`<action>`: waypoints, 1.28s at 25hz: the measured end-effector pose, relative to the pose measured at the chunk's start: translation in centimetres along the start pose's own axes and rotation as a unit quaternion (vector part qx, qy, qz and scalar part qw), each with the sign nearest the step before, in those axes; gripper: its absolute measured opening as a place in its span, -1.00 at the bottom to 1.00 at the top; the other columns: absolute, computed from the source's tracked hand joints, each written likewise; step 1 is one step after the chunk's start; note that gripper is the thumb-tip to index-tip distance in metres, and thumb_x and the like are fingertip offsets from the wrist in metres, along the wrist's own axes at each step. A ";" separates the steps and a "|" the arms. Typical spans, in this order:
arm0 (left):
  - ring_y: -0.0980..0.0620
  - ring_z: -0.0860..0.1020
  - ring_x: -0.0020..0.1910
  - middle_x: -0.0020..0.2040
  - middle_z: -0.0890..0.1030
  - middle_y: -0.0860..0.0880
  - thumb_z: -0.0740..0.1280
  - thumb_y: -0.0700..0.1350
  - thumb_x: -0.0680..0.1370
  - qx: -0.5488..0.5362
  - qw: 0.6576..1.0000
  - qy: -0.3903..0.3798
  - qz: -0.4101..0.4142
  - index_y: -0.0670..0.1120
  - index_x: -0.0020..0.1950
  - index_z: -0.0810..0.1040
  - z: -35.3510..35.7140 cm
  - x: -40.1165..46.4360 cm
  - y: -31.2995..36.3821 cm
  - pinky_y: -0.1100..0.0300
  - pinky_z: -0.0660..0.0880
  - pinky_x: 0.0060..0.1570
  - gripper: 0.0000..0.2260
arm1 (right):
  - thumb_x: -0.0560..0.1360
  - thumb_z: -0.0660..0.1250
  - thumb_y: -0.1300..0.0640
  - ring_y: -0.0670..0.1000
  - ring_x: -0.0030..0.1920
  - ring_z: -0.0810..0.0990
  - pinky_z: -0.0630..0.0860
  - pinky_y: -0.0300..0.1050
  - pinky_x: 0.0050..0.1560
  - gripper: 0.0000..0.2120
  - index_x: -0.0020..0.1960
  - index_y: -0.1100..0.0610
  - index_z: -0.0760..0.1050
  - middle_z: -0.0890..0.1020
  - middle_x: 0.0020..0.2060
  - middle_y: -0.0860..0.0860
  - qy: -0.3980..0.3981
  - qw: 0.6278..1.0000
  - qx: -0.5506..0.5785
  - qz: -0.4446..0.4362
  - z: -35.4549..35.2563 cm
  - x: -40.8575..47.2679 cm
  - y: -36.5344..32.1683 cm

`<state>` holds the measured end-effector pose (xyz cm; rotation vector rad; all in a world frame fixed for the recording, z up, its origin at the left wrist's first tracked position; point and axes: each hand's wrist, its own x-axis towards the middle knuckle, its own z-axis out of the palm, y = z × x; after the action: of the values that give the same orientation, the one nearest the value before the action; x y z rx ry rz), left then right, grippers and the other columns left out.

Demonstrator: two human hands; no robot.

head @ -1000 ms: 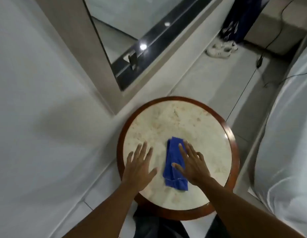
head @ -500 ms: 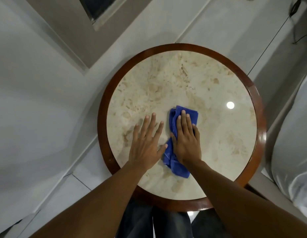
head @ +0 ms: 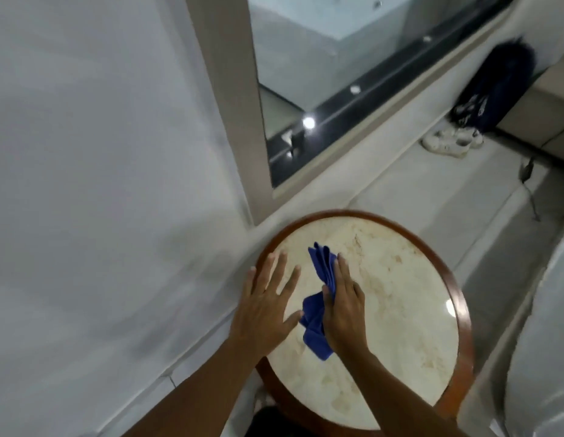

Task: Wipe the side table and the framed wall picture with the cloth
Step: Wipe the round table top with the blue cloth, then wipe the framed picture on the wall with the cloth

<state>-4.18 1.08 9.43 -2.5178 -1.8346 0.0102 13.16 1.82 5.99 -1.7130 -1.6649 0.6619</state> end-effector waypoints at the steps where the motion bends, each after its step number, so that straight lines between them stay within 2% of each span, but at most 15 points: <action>1: -0.18 -0.04 0.60 0.64 -0.05 -0.16 0.06 0.27 0.58 0.004 0.999 0.032 -0.008 -0.01 0.62 -0.04 -4.6 -0.2 -1.4 -0.23 0.11 0.47 -0.31 | 0.61 0.02 0.02 -0.12 0.37 0.23 0.22 -0.04 0.35 -0.46 0.53 -0.22 -0.05 0.16 0.55 -0.10 -0.001 0.999 0.030 -0.024 -1.8 0.9 -4.7; 4: -0.16 0.10 0.58 0.62 -0.01 -0.09 0.00 0.26 0.62 0.036 0.990 0.131 -0.024 0.04 0.62 -0.05 -16.9 -1.8 -5.9 -0.20 0.07 0.50 -0.37 | 0.64 0.05 -0.06 0.06 0.26 0.51 0.43 0.14 0.31 -0.58 0.49 -0.12 0.21 0.52 0.33 0.07 -0.013 0.985 0.145 -0.091 -6.2 2.7 -17.7; 5: -0.16 0.14 0.57 0.62 0.02 -0.10 -0.03 0.29 0.62 0.056 0.986 0.155 -0.031 0.04 0.62 -0.02 -21.0 -2.9 -7.7 -0.17 0.01 0.48 -0.37 | 0.64 0.09 -0.02 0.08 0.25 0.52 0.44 0.14 0.30 -0.58 0.50 -0.08 0.20 0.53 0.32 0.10 -0.001 0.980 0.147 -0.133 -7.9 2.5 -22.4; 7: -0.15 0.17 0.56 0.62 0.05 -0.10 0.01 0.33 0.59 0.108 0.974 0.193 -0.038 0.03 0.61 0.07 -29.8 -5.7 -11.7 -0.17 0.03 0.48 -0.34 | 0.62 0.08 -0.01 -0.01 0.32 0.43 0.38 -0.02 0.36 -0.52 0.53 -0.02 0.14 0.42 0.43 0.08 0.035 0.956 0.131 -0.261 -10.3 2.2 -31.4; 10: -0.14 0.10 0.57 0.62 0.04 -0.12 0.08 0.32 0.59 0.189 0.938 0.285 -0.059 0.03 0.60 0.11 -42.1 -10.7 -17.3 -0.21 0.20 0.48 -0.35 | 0.59 -0.03 -0.32 0.01 0.10 0.61 0.57 0.04 0.13 -0.43 0.45 -0.02 0.31 0.63 0.18 0.08 0.037 0.919 0.246 -0.305 -14.3 1.4 -45.7; 12: -0.15 0.03 0.59 0.63 0.00 -0.14 0.11 0.29 0.59 0.233 0.907 0.342 -0.077 0.02 0.60 0.10 -49.9 -15.0 -20.8 -0.21 0.14 0.50 -0.35 | 0.64 0.05 -0.15 -0.03 0.01 0.66 0.62 -0.07 -0.01 -0.63 0.43 -0.18 0.28 0.67 0.08 -0.01 0.074 0.880 0.312 -0.351 -16.5 0.3 -54.6; 13: -0.16 0.00 0.60 0.64 -0.01 -0.15 0.14 0.27 0.58 0.260 0.892 0.362 -0.078 0.02 0.61 0.08 -53.5 -17.2 -22.5 -0.19 0.07 0.50 -0.34 | 0.65 0.07 -0.04 -0.04 0.02 0.65 0.61 -0.05 0.00 -0.61 0.47 -0.20 0.22 0.65 0.12 -0.03 0.116 0.861 0.325 -0.375 -17.7 -0.4 -59.1; 16: -0.18 0.00 0.60 0.64 -0.01 -0.17 0.18 0.23 0.56 0.325 0.845 0.412 -0.103 -0.01 0.61 0.08 -62.5 -23.4 -26.8 -0.17 -0.02 0.50 -0.32 | 0.64 0.08 0.03 -0.02 0.31 0.48 0.44 0.01 0.29 -0.53 0.54 -0.02 0.12 0.42 0.44 0.02 0.230 0.792 0.349 -0.445 -20.9 -1.7 -70.1; 18: -0.21 0.05 0.59 0.63 0.01 -0.20 0.16 0.22 0.56 0.349 0.814 0.440 -0.150 -0.04 0.59 0.14 -67.0 -26.6 -29.7 -0.20 0.03 0.49 -0.33 | 0.66 0.09 0.07 0.02 0.40 0.38 0.35 0.03 0.39 -0.54 0.53 0.09 0.14 0.34 0.49 0.06 0.249 0.767 0.363 -0.467 -23.4 -1.7 -76.3; 20: -0.21 0.02 0.59 0.62 0.00 -0.22 0.15 0.26 0.55 0.340 0.799 0.452 -0.205 -0.06 0.60 0.13 -70.2 -29.0 -32.3 -0.23 0.09 0.49 -0.30 | 0.65 0.11 0.12 0.06 0.42 0.36 0.29 -0.03 0.41 -0.56 0.51 0.18 0.20 0.34 0.48 0.11 0.279 0.758 0.355 -0.471 -25.8 -1.6 -81.4; 21: -0.21 -0.02 0.59 0.63 -0.02 -0.21 0.12 0.28 0.56 0.331 0.795 0.457 -0.223 -0.05 0.60 0.11 -71.5 -30.0 -33.7 -0.24 0.11 0.49 -0.30 | 0.65 0.11 0.14 0.10 0.41 0.37 0.28 0.01 0.42 -0.57 0.50 0.20 0.22 0.36 0.47 0.13 0.296 0.753 0.357 -0.466 -27.1 -1.4 -83.8; 24: -0.20 -0.11 0.59 0.62 -0.14 -0.19 0.00 0.34 0.56 0.296 0.790 0.461 -0.274 -0.04 0.62 0.00 -72.8 -30.9 -36.1 -0.18 0.02 0.52 -0.27 | 0.66 0.10 0.11 0.17 0.47 0.29 0.22 0.18 0.44 -0.56 0.51 0.21 0.19 0.30 0.50 0.16 0.338 0.770 0.335 -0.425 -29.6 0.4 -88.8; 27: -0.17 -0.20 0.59 0.61 -0.24 -0.19 -0.08 0.40 0.56 0.268 0.788 0.470 -0.293 -0.02 0.61 -0.18 -72.7 -30.0 -37.0 -0.11 -0.14 0.53 -0.23 | 0.66 0.03 -0.06 0.16 0.54 0.10 0.14 0.21 0.41 -0.46 0.55 0.17 0.10 0.12 0.56 0.14 0.342 0.834 0.255 -0.349 -29.2 2.4 -91.9; 29: -0.15 -0.21 0.59 0.62 -0.22 -0.18 -0.06 0.43 0.55 0.251 0.784 0.486 -0.295 0.00 0.61 -0.20 -72.2 -29.3 -37.2 -0.09 -0.12 0.50 -0.20 | 0.64 0.03 -0.14 0.19 0.54 0.06 0.16 0.22 0.39 -0.37 0.55 0.22 0.04 0.07 0.56 0.20 0.329 0.864 0.227 -0.307 -26.9 2.9 -92.9; 32: -0.14 -0.16 0.60 0.64 -0.14 -0.17 0.00 0.44 0.54 0.238 0.781 0.500 -0.288 -0.02 0.62 -0.14 -71.8 -28.6 -37.5 -0.09 -0.06 0.49 -0.18 | 0.61 0.05 -0.18 0.24 0.54 0.04 0.15 0.23 0.42 -0.28 0.53 0.33 0.03 0.07 0.54 0.28 0.326 0.872 0.254 -0.261 -24.9 2.4 -94.4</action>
<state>-47.14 -15.91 81.83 -1.1132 -1.6590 -0.6411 -31.00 -0.10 93.10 -0.8922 -1.2233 0.1849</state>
